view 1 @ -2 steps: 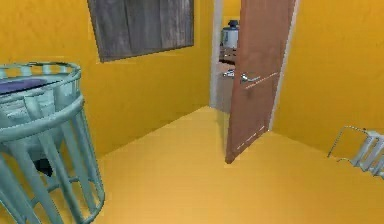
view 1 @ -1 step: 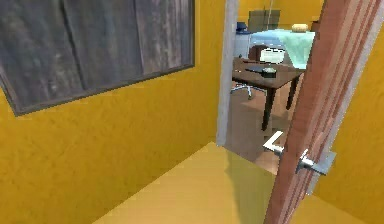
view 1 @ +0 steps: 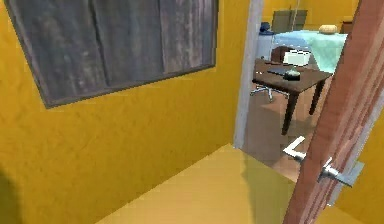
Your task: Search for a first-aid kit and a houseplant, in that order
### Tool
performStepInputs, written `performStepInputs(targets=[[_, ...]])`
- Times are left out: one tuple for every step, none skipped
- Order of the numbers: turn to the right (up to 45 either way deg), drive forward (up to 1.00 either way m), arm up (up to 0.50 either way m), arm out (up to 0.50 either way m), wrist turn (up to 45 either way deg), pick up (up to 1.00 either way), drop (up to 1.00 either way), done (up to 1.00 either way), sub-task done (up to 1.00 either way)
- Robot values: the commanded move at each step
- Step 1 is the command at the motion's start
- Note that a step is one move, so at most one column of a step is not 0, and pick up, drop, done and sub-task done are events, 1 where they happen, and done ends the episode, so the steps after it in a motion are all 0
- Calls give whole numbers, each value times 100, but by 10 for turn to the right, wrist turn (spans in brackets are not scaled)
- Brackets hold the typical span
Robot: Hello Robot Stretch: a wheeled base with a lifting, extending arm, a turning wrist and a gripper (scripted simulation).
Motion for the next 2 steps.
performStepInputs(targets=[[0, 80, 0, 0, 0, 0, 0, 0, 0], [450, 0, 0, 0, 0, 0, 0, 0, 0]])
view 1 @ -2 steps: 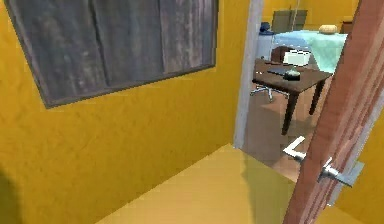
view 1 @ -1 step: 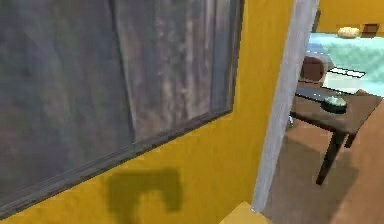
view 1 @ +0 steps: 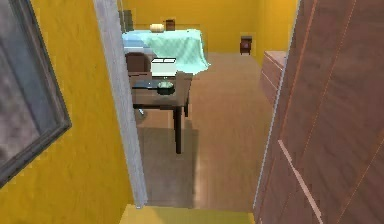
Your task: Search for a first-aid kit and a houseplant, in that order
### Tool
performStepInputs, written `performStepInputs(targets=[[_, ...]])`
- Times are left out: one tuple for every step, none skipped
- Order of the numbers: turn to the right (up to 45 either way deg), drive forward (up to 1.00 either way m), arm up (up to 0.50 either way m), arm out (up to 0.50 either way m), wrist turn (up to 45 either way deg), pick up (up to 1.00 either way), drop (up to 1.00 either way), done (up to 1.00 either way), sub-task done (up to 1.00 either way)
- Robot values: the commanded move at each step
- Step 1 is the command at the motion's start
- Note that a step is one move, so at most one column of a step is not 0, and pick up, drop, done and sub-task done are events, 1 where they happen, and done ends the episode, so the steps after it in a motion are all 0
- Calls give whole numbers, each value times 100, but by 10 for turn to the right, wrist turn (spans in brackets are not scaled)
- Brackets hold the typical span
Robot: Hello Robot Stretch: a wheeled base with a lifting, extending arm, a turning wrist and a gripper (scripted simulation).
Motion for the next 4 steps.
performStepInputs(targets=[[30, 0, 0, 0, 0, 0, 0, 0, 0], [-420, 0, 0, 0, 0, 0, 0, 0, 0], [0, 20, 0, 0, 0, 0, 0, 0, 0], [450, 0, 0, 0, 0, 0, 0, 0, 0]])
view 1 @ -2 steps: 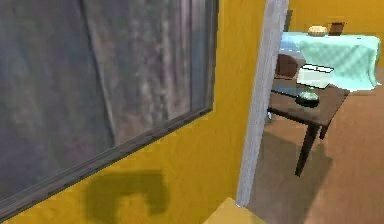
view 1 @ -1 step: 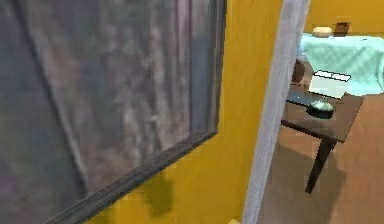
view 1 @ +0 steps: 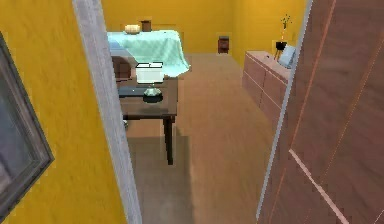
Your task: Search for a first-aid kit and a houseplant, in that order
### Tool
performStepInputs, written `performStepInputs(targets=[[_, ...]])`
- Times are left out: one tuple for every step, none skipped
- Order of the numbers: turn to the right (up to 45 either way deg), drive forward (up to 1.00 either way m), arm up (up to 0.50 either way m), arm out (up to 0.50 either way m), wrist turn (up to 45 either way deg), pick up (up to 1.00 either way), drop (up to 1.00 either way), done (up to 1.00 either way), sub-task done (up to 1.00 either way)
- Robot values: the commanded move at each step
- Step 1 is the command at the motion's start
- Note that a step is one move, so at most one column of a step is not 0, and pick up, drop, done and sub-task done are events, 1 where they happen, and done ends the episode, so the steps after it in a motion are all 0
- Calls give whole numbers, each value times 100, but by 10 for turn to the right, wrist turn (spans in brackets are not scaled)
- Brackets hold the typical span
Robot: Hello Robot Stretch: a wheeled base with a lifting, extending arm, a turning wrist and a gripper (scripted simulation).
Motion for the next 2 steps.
performStepInputs(targets=[[120, 0, 0, 0, 0, 0, 0, 0, 0], [0, 45, 0, 0, 0, 0, 0, 0, 0]])
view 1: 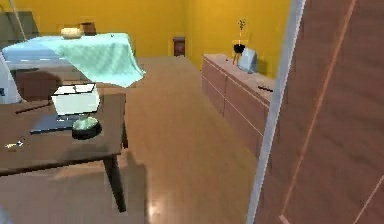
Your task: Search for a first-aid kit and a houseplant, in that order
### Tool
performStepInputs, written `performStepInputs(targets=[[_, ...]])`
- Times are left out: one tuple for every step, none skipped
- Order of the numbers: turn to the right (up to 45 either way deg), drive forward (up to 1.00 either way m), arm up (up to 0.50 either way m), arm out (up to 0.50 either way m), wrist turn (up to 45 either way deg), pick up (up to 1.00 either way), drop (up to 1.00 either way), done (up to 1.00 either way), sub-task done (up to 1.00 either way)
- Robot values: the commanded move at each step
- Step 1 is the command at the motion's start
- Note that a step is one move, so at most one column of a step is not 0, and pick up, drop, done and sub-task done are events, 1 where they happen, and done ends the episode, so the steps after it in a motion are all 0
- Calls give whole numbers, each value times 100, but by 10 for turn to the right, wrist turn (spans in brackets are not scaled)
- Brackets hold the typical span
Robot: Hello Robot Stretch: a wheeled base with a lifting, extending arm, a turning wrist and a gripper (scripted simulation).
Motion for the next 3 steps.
performStepInputs(targets=[[30, 0, 0, 0, 0, 0, 0, 0, 0], [0, 90, 0, 0, 0, 0, 0, 0, 0], [30, 0, 0, 0, 0, 0, 0, 0, 0]])
